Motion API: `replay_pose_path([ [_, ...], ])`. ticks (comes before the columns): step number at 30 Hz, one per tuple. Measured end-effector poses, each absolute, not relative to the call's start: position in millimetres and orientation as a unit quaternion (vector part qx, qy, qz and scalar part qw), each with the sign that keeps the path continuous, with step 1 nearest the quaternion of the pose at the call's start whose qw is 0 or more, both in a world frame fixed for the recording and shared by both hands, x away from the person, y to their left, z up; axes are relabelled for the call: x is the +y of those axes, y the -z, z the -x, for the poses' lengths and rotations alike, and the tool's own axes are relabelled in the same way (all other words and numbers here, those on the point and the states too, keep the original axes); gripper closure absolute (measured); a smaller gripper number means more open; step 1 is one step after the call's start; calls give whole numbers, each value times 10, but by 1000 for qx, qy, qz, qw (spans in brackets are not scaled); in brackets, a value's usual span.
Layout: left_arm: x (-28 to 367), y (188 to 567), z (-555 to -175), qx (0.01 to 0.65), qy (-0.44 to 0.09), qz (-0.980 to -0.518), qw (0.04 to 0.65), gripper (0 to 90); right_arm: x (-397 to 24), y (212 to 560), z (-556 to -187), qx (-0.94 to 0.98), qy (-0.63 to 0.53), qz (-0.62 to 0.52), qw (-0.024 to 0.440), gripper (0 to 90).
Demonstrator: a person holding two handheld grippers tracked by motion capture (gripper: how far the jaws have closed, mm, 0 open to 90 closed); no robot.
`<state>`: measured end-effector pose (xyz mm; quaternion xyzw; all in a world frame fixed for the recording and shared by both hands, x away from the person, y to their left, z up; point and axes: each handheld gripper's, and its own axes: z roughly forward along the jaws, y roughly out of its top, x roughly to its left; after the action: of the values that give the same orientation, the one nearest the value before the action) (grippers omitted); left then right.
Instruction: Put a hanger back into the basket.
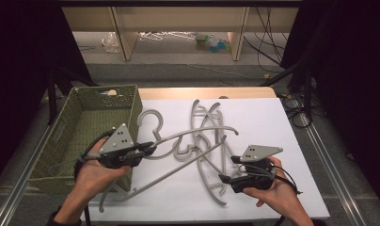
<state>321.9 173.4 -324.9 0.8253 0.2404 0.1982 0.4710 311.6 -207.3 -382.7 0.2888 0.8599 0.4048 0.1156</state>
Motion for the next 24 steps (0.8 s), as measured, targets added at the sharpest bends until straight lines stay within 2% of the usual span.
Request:
replay_pose_path([
  [7,1920,2948,-3233,255,-216,-808,485,815,-2086,3901,-3066,861,-401,-293,113,256],
  [13,2161,2712,-3309,269,-244,-804,472,815,-2097,3962,-3062,863,-394,-297,110,259],
  [24,2661,2708,-3608,320,-296,-792,427,816,-2102,4006,-3081,864,-391,-298,108,261],
])
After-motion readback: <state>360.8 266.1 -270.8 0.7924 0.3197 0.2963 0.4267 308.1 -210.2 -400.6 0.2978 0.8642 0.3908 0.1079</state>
